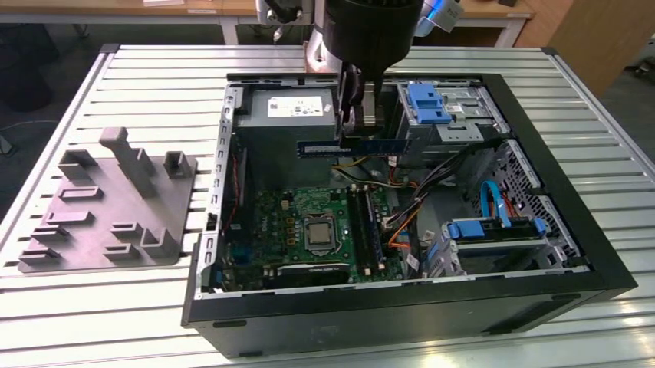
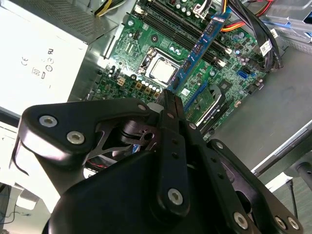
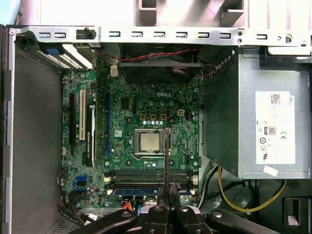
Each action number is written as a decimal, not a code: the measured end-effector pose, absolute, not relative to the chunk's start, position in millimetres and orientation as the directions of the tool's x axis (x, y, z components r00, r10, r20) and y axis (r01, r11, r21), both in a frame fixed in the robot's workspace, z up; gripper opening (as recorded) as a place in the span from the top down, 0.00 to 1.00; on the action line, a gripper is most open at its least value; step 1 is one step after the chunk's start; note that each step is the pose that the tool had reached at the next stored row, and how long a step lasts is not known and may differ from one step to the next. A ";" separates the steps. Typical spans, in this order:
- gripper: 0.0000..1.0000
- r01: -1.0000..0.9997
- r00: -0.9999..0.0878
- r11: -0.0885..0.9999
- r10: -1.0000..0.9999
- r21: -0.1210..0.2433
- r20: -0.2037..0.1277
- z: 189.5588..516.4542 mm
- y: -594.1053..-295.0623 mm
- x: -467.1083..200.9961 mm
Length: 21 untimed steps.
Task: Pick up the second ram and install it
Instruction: 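Insert the second ram into the second slot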
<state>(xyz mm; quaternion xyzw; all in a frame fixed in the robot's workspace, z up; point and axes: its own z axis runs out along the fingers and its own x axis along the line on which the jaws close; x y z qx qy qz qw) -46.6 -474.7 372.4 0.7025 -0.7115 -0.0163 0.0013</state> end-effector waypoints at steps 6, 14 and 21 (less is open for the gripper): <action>0.89 -1.000 -0.019 0.019 -1.000 0.025 -0.022 372.3 -474.6 -46.6; 0.89 -0.988 -0.150 0.149 -0.988 0.025 -0.022 371.5 -474.6 -46.6; 0.89 -0.962 -0.274 0.273 -0.962 0.025 -0.022 370.8 -474.7 -46.6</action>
